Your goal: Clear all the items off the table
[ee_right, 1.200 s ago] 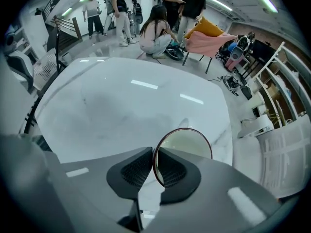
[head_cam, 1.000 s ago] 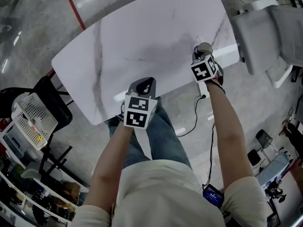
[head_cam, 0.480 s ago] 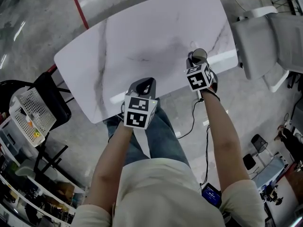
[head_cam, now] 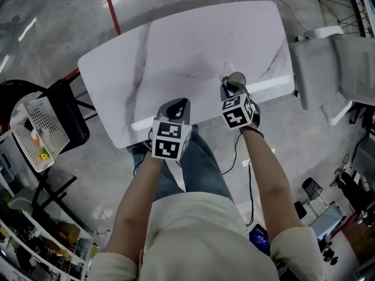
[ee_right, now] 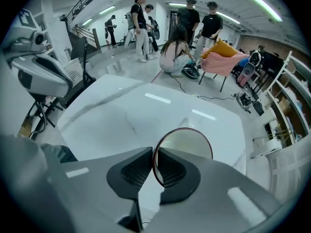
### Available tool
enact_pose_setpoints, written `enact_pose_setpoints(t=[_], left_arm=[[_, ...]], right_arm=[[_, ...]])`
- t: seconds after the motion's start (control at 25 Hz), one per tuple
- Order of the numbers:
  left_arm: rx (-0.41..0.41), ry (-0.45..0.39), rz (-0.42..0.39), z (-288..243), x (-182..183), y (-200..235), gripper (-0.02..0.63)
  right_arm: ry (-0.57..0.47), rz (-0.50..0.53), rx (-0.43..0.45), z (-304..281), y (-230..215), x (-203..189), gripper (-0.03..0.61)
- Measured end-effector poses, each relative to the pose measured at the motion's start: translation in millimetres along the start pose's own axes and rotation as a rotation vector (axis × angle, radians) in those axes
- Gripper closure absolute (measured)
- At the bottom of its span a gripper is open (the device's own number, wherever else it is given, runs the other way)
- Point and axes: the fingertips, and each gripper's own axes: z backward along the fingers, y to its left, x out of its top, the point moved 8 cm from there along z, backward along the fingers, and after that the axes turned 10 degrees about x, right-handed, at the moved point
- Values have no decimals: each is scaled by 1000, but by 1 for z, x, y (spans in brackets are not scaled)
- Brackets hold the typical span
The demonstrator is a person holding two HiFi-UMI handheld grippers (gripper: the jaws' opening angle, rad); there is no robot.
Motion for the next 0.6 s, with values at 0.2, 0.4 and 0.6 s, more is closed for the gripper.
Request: enact_pose_setpoints(t=[0.2, 0.4, 0.6], left_arm=[[33, -21, 38, 25, -7, 25, 604], [76, -40, 95, 52, -18, 58, 604], [110, -55, 146, 79, -32, 90, 604]], right_arm=[[-7, 68, 30, 4, 38, 25, 545], [-13, 128, 59, 4, 75, 57, 545], [-10, 202, 86, 4, 115, 86, 545]])
